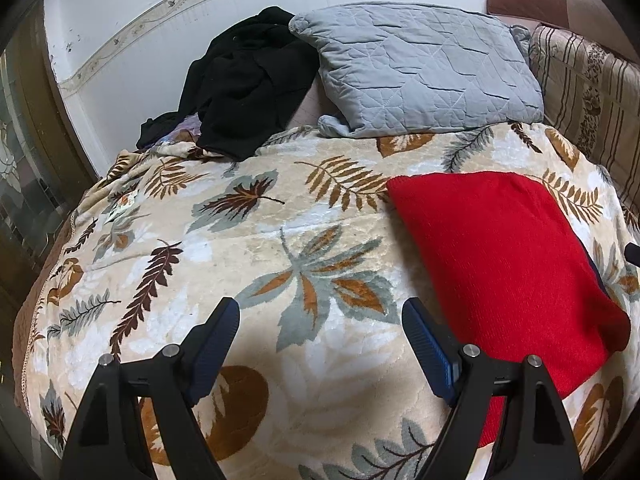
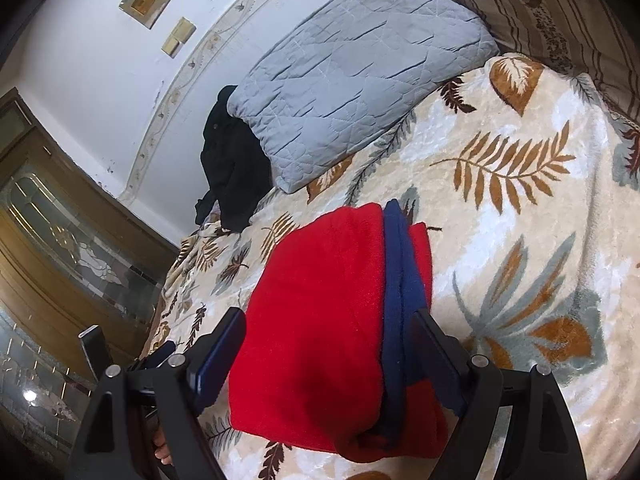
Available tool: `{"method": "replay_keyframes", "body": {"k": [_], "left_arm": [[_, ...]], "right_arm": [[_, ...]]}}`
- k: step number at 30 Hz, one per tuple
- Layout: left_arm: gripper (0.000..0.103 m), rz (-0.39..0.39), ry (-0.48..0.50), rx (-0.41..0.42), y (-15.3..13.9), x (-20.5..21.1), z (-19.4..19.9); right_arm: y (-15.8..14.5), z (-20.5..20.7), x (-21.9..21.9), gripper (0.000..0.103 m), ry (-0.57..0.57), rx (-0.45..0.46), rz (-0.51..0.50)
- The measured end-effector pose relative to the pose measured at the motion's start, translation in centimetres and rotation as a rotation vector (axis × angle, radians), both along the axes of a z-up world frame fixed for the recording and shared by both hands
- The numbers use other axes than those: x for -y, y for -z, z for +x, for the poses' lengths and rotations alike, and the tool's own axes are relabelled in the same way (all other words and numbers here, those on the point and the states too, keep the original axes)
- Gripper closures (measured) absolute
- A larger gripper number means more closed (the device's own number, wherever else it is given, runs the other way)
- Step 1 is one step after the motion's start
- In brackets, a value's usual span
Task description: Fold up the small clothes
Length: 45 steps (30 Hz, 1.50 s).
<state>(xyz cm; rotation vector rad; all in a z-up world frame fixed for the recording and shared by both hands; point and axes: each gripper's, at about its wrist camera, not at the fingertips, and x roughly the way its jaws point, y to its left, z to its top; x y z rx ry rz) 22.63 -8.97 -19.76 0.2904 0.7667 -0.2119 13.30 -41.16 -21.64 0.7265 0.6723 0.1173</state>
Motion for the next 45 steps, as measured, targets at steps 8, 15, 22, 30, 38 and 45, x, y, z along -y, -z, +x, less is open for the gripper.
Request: {"method": "replay_keyframes", "body": {"k": [8, 15, 22, 30, 38, 45], "left_arm": [[0.019, -0.001, 0.002, -0.001, 0.0, 0.0, 0.1], [0.019, -0.013, 0.005, -0.026, -0.2, 0.4, 0.5], [0.019, -0.002, -0.001, -0.029, -0.4, 0.8, 0.8], [0.019, 0.013, 0.016, -0.024, -0.5, 2.3, 1.3], [0.019, -0.109, 0.132, -0.14, 0.7, 3.1, 2.2], [0.019, -0.286, 0.254, -0.289, 1.9, 3.4, 3.3]], "right_arm": [[0.3, 0.7, 0.4, 0.016, -0.003, -0.013, 0.001], [1.0, 1.7, 1.3, 0.016, -0.012, -0.037, 0.04], [1.6, 2.2, 2.1, 0.016, -0.022, -0.054, 0.061], [2.0, 2.9, 2.5, 0.016, -0.051, -0.068, 0.047], [2.5, 4.7, 2.4, 0.016, -0.095, -0.094, 0.04], [3.3, 5.4, 2.2, 0.016, -0.107, -0.123, 0.054]]}}
